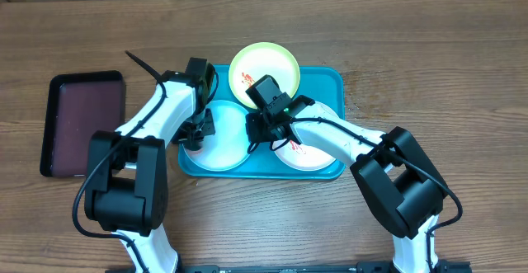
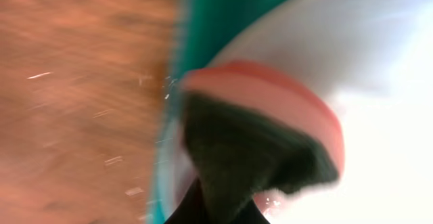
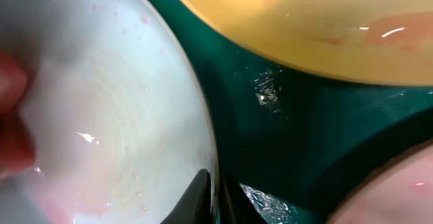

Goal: Clean dirty plates on tray and stack at the side
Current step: 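Scrub the light blue plate with the sponge in the left gripper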

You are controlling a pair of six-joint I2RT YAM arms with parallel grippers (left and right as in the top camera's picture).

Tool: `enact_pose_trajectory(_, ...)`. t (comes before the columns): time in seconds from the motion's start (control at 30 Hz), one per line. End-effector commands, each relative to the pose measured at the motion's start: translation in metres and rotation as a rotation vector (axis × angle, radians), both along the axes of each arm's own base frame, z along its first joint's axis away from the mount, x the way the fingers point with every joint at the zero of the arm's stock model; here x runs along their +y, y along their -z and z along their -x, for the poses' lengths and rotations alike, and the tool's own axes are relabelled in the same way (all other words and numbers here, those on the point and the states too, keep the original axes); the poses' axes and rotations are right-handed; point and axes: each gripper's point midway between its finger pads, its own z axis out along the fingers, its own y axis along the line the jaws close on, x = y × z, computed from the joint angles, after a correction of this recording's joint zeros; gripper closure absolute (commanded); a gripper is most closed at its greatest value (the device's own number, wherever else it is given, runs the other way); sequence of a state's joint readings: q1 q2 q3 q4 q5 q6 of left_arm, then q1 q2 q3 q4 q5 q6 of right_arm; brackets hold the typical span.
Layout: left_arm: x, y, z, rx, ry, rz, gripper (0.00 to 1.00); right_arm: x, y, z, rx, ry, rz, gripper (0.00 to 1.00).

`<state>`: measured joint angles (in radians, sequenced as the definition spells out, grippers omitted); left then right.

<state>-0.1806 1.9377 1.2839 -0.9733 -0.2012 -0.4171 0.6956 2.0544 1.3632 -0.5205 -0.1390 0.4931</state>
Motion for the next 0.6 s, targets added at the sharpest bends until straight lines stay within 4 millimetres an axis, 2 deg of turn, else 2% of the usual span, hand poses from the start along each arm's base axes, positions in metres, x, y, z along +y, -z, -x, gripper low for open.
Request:
enact_pose_trajectory(0.0, -0.061, 0.003, -0.007, 0.015, 0.078, 0.365, 0.96, -0.006, 0.001, -0.009, -0.021, 0.017, 0.025, 0.92)
enact_pose_trajectory(0.1, -0.080, 0.002, -0.010, -0.005, 0.103, 0.469, 0.96, -0.006, 0.001, -0.009, -0.021, 0.017, 0.026, 0.92)
enact_pose_trajectory(0.57, -0.104, -0.002, -0.023, -0.063, 0.166, 0.550, 0.96, -0.005, 0.001, -0.010, -0.023, 0.017, 0.023, 0.92)
